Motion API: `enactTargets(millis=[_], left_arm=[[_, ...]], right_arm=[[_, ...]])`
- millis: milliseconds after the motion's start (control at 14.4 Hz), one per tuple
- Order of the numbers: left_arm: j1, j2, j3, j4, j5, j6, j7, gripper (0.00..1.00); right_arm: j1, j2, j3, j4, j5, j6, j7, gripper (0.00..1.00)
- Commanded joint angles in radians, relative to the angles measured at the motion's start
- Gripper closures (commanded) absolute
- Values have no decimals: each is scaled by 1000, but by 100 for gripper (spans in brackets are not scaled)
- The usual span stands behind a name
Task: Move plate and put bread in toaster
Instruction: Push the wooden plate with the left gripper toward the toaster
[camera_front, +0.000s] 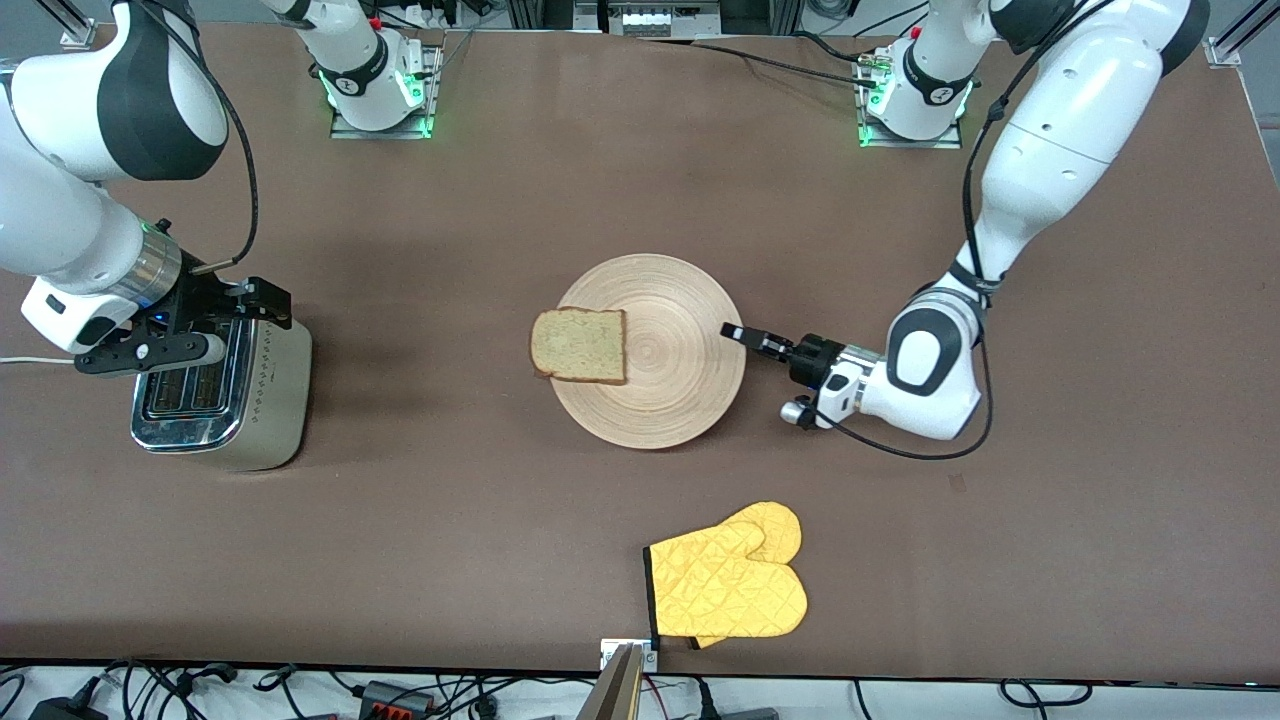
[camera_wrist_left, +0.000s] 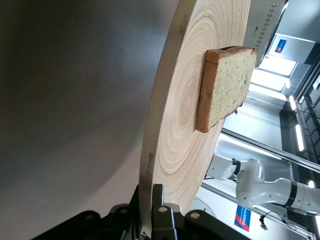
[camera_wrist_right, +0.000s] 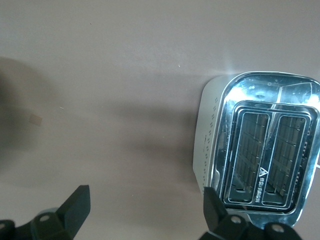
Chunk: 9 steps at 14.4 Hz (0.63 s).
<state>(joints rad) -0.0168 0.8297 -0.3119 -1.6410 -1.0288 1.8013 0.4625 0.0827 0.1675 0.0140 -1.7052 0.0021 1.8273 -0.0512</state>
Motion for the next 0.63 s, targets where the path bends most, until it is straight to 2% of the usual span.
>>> enactTargets(millis=[0, 347, 556], left_arm=[[-47, 63, 2, 75, -77, -1, 19, 100], [-158, 103, 2, 116, -102, 145, 13, 100], [-182, 117, 2, 133, -97, 147, 10, 100]], right_arm=[[-4, 6, -2, 4, 1, 4, 4, 0], [-4, 13, -2, 4, -5, 3, -1, 0], [-6, 13, -2, 4, -5, 3, 2, 0]])
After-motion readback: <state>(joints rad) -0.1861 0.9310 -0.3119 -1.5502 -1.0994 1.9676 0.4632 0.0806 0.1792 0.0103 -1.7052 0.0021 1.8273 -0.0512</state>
